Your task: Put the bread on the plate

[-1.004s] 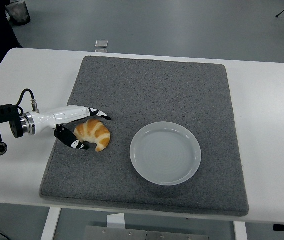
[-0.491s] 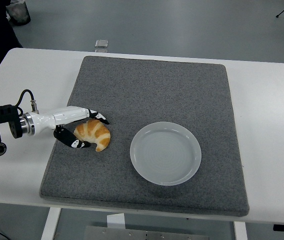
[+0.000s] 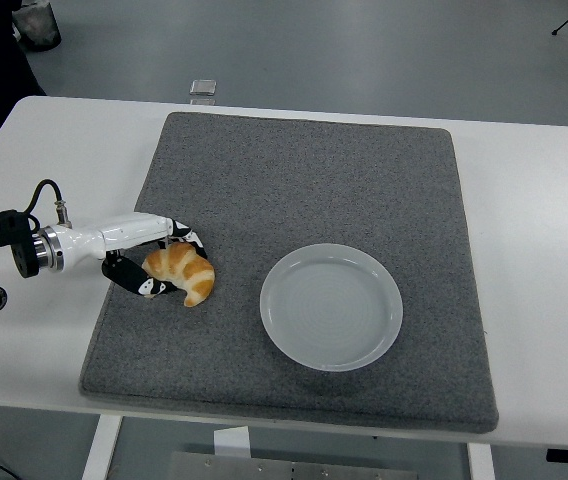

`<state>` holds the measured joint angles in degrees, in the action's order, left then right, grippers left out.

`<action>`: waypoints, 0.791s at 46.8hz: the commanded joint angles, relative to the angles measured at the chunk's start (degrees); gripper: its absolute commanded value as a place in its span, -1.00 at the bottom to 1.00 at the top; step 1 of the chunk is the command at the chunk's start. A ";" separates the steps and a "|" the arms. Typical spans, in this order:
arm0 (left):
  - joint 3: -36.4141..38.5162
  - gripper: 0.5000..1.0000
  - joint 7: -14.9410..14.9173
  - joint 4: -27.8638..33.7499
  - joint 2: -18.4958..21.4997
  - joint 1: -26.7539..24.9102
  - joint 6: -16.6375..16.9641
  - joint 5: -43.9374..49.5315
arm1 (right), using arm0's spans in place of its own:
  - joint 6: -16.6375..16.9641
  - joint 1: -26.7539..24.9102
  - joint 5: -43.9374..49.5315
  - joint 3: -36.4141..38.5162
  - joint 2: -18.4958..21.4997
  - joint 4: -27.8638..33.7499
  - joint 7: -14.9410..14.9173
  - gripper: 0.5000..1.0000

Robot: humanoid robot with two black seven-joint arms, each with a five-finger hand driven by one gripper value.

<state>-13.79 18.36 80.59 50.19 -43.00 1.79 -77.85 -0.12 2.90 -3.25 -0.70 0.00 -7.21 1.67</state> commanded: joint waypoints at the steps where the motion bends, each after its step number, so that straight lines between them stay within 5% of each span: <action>1: -0.10 -1.00 0.01 0.01 0.09 -0.07 0.06 -0.02 | 0.04 0.00 0.00 0.00 0.00 0.00 0.00 0.81; 9: -0.89 -1.00 0.01 0.01 1.66 -1.47 0.23 0.07 | 0.04 0.00 0.00 0.00 0.00 0.00 0.00 0.81; 25: -0.98 -1.00 0.89 0.54 7.38 -14.82 -0.55 4.55 | -0.05 0.00 0.00 0.00 0.00 0.00 0.00 0.82; 37: -1.06 -1.00 1.06 0.45 8.17 -23.79 -6.88 6.93 | 0.04 0.00 0.00 0.00 0.00 0.00 0.00 0.82</action>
<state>-14.76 19.42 81.04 58.36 -64.86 -3.35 -71.46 -0.09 2.90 -3.25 -0.70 0.00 -7.21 1.67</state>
